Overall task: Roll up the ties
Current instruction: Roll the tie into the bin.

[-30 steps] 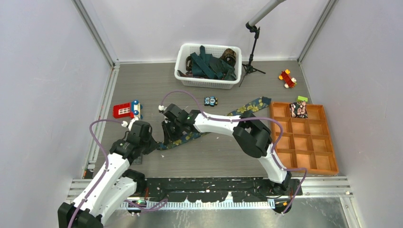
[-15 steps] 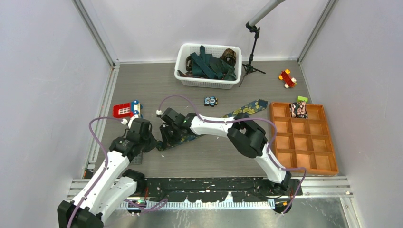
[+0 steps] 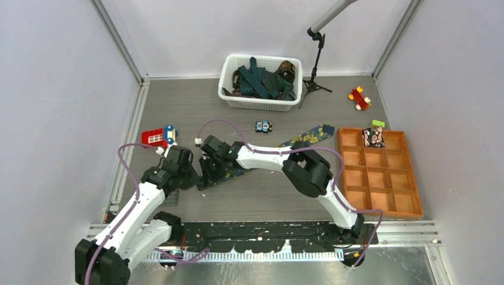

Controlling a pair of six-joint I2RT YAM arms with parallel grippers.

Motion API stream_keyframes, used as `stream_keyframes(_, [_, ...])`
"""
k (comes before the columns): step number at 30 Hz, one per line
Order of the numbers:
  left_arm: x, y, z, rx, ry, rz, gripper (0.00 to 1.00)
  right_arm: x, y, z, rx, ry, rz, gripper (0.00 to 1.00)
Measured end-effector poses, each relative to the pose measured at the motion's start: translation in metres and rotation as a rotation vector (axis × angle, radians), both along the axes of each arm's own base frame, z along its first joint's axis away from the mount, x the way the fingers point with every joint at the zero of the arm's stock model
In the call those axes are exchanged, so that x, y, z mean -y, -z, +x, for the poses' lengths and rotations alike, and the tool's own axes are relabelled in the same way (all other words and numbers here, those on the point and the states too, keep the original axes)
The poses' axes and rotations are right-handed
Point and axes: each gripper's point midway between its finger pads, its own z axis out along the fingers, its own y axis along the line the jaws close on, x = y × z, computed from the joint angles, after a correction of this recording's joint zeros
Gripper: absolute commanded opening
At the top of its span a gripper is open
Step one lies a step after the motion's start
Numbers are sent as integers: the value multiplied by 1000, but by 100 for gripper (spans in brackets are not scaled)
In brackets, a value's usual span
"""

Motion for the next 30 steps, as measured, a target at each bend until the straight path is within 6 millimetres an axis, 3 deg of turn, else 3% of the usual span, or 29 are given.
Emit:
stream_keyframes(22, [12, 18, 11, -74, 29, -2, 0, 13, 7, 13, 40, 30, -55, 9])
stream_keyframes(30, [17, 24, 14, -88, 42, -2, 0, 32, -9, 21, 103, 49, -86, 11])
